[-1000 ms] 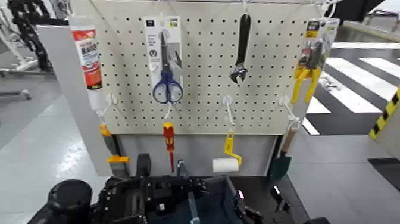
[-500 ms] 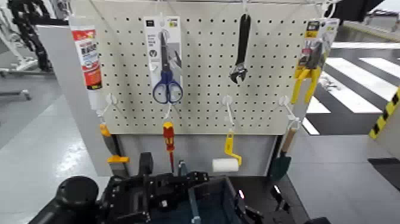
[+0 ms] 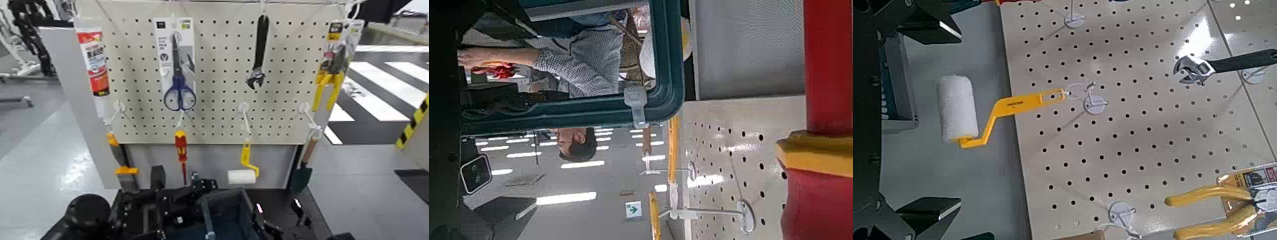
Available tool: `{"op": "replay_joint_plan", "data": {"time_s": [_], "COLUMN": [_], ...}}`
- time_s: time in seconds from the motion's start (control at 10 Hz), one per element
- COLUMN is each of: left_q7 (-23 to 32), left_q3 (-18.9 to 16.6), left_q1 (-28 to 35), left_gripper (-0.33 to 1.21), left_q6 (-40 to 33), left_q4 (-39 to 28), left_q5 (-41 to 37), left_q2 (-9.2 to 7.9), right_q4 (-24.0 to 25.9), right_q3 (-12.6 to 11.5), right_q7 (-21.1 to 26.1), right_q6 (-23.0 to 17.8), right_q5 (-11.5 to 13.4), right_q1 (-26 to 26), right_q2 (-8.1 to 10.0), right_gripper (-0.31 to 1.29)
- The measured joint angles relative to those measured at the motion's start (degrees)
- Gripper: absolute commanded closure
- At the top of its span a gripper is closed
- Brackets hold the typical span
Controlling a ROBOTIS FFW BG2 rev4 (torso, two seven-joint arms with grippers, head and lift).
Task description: Place the crate on the table.
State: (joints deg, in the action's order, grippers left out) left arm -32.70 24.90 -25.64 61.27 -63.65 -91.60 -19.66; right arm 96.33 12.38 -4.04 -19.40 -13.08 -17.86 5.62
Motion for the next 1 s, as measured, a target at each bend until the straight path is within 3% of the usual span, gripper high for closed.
{"op": "replay_joint_plan", "data": {"time_s": [0.2,0.3,0.5,0.7,1.0], "left_q7": [0.66,3.54,10.58,14.05,18.48], "left_q3": [-1.72,-3.75,-9.41,-14.28,-20.35], "left_q1": [1.66,3.35,8.74,14.12,21.50], "left_gripper": [0.05,0.05,0.05,0.10,0.11], "left_q6": [-0.64,-1.44,-3.31,-4.16,-5.95], "left_q4": [-1.51,-3.73,-10.98,-18.45,-29.73], "left_q5": [1.03,1.81,2.14,4.11,10.72], "left_q2": [0.27,0.42,1.36,2.80,3.52], "right_q4": [0.02,0.06,0.09,0.17,0.41], "right_q3": [-0.06,-0.10,-0.23,-0.36,-0.50], "right_q7": [0.00,0.00,0.00,0.00,0.00], "right_q6": [0.05,0.06,0.14,0.17,0.39], "right_q5": [-0.01,-0.01,-0.01,-0.01,-0.01], "right_q1": [-0.08,-0.13,-0.25,-0.33,-0.42], "right_q2": [0.00,0.00,0.00,-0.06,-0.03], "right_gripper": [0.15,0.15,0.15,0.15,0.15]}}
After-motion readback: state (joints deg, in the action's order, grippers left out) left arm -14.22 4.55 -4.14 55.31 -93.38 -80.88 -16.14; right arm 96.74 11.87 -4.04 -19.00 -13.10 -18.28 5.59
